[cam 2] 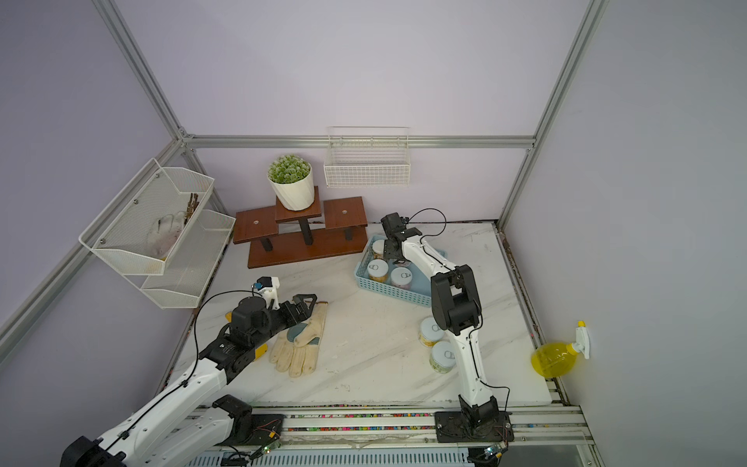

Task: Put the canned food in the basket
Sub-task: Place the canned food in the basket.

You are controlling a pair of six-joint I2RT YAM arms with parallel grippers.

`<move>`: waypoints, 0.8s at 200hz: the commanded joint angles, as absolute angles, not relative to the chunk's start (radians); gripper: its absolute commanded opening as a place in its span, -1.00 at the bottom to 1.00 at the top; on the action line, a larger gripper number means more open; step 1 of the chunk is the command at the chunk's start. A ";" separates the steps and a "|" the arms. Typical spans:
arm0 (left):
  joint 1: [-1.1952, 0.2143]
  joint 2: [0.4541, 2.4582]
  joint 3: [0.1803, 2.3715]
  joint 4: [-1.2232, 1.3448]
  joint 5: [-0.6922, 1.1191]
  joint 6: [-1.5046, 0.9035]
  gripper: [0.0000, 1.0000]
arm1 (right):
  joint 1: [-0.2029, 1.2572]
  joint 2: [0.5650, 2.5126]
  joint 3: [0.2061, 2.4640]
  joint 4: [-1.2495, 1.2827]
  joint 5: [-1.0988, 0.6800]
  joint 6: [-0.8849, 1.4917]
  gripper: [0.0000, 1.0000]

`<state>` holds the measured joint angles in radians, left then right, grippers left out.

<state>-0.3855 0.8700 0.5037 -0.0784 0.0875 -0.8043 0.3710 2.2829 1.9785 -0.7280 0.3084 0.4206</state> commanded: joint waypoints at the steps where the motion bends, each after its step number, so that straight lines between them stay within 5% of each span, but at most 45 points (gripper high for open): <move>1: -0.371 0.857 0.523 -0.095 0.109 -0.779 1.00 | 0.363 2.298 2.022 -0.684 0.319 0.410 -1.00; 88: -0.368 0.859 0.532 -0.136 0.087 -0.764 1.00 | 0.361 2.357 2.046 -0.703 0.310 0.408 -0.98; 108: -0.368 0.858 0.548 -0.177 0.067 -0.748 1.00 | 0.361 2.362 2.049 -0.706 0.301 0.416 -0.74; 160: -0.368 0.883 0.584 -0.242 0.075 -0.686 1.00 | 0.361 2.358 2.080 -0.720 0.260 0.419 0.25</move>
<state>-0.3733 0.8768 0.5472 -0.2218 0.0761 -0.7380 0.3672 2.3417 2.0266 -0.7452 0.2768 0.4210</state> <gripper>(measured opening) 0.998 0.797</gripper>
